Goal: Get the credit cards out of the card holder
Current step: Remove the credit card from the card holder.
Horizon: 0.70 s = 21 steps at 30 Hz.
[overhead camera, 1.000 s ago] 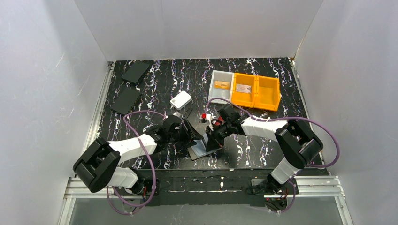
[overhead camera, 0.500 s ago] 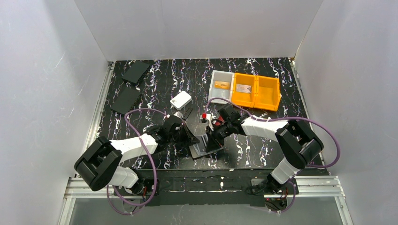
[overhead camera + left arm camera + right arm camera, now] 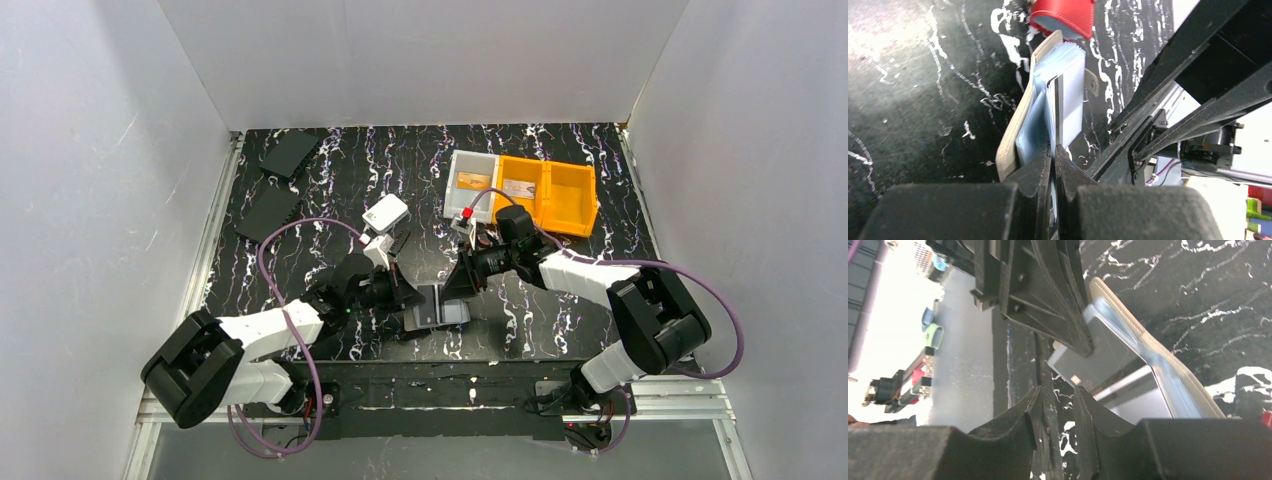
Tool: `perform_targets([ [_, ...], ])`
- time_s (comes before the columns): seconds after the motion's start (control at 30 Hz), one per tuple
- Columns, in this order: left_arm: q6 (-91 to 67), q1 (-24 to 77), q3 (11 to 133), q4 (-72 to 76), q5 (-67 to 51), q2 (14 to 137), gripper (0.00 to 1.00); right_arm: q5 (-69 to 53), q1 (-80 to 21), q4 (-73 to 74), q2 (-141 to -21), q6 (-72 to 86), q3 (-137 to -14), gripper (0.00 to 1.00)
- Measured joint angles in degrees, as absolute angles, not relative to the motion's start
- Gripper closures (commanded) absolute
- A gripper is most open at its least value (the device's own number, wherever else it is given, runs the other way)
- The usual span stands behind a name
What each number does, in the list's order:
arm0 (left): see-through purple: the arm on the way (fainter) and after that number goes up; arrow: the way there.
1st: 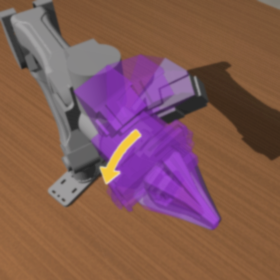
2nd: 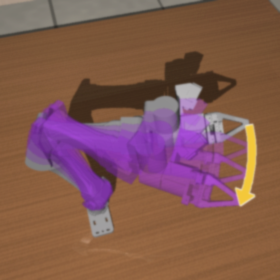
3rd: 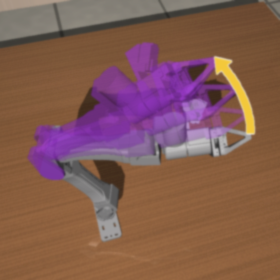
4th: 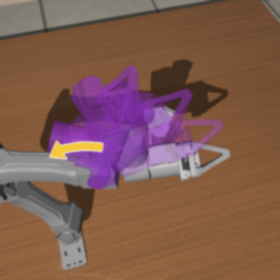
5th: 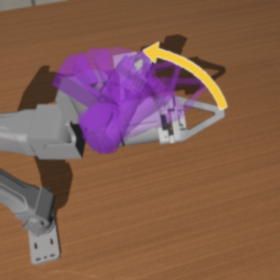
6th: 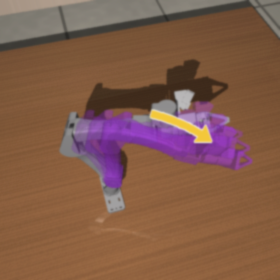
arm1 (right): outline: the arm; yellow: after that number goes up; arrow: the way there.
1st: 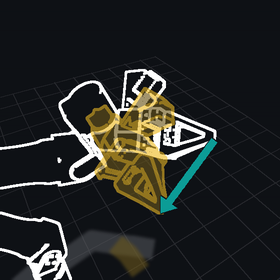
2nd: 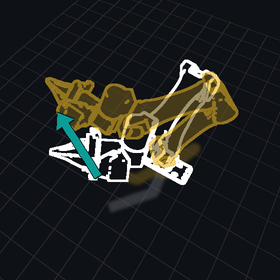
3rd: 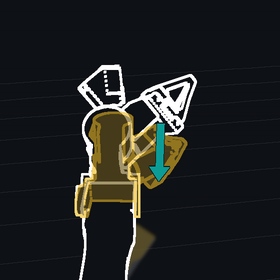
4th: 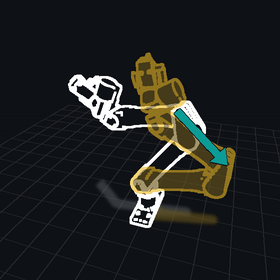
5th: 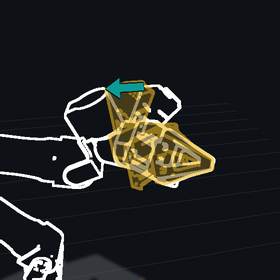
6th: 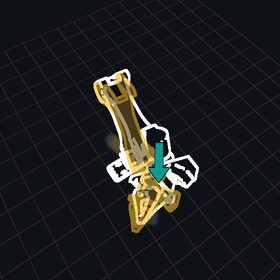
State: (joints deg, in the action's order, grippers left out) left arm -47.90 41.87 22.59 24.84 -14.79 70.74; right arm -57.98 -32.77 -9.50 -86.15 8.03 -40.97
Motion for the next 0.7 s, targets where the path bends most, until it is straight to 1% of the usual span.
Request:
perform_targets([
  [0.13, -47.6, 41.9, 22.0, 29.3, -16.5, 70.8, 1.0, -59.7, -32.8, -15.7, -86.1, 15.3, -40.6, 0.61],
  [0.3, -48.9, 41.9, 19.9, 36.0, -17.7, 71.0, 1.0, -60.1, -32.8, -20.1, -86.2, 21.0, -40.2, 0.62],
  [0.7, -53.3, 40.7, 14.6, 47.9, -18.7, 71.0, 1.0, -56.1, -31.1, -21.2, -87.9, 23.8, -38.5, 0.62],
])
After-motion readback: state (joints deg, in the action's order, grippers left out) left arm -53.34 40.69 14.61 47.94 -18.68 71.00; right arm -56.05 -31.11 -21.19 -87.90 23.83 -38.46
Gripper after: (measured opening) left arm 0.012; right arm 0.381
